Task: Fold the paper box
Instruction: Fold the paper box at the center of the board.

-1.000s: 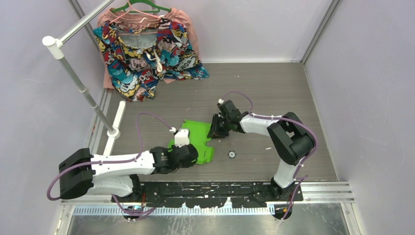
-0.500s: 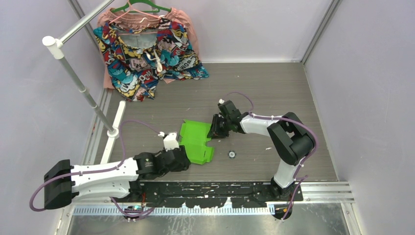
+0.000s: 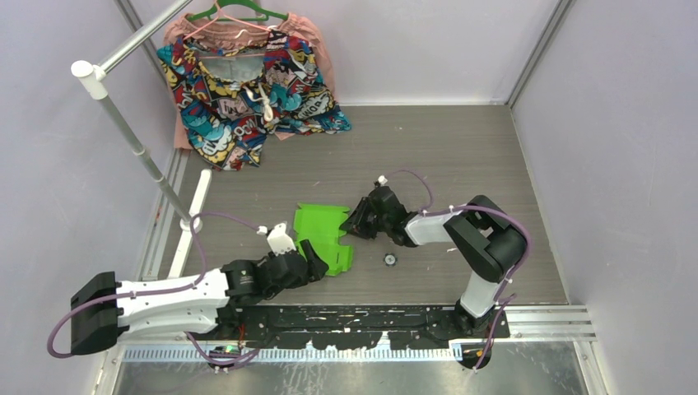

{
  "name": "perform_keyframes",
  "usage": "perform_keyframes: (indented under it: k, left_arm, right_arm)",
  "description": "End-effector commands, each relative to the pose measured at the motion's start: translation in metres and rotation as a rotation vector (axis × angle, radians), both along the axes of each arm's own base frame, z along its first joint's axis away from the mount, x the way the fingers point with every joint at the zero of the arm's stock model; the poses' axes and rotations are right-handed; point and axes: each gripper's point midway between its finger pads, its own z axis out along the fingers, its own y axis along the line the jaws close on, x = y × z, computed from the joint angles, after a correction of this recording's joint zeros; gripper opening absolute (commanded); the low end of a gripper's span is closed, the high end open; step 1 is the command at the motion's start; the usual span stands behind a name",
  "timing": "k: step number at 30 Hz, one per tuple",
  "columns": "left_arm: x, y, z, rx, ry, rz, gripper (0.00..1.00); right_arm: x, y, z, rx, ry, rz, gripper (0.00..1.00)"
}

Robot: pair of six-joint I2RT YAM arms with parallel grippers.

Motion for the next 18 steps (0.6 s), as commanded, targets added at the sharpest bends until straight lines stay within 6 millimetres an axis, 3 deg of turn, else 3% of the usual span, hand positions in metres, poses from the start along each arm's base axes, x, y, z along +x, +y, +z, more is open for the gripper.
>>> perform_keyframes:
  k: [1,10,18]
  left_arm:
    - [0.013,0.0,-0.002,-0.01,-0.027,0.073,0.67]
    - [0.002,-0.001,-0.017,-0.009,0.048,0.058,0.68]
    - [-0.002,0.006,0.004,-0.034,0.028,0.051,0.68]
  right_arm:
    - [-0.017,-0.015,-0.041,-0.104,0.079,-0.069,0.3]
    - [-0.017,-0.017,-0.035,-0.108,0.062,-0.073,0.3]
    - [-0.016,-0.016,-0.037,-0.112,0.064,-0.069,0.3]
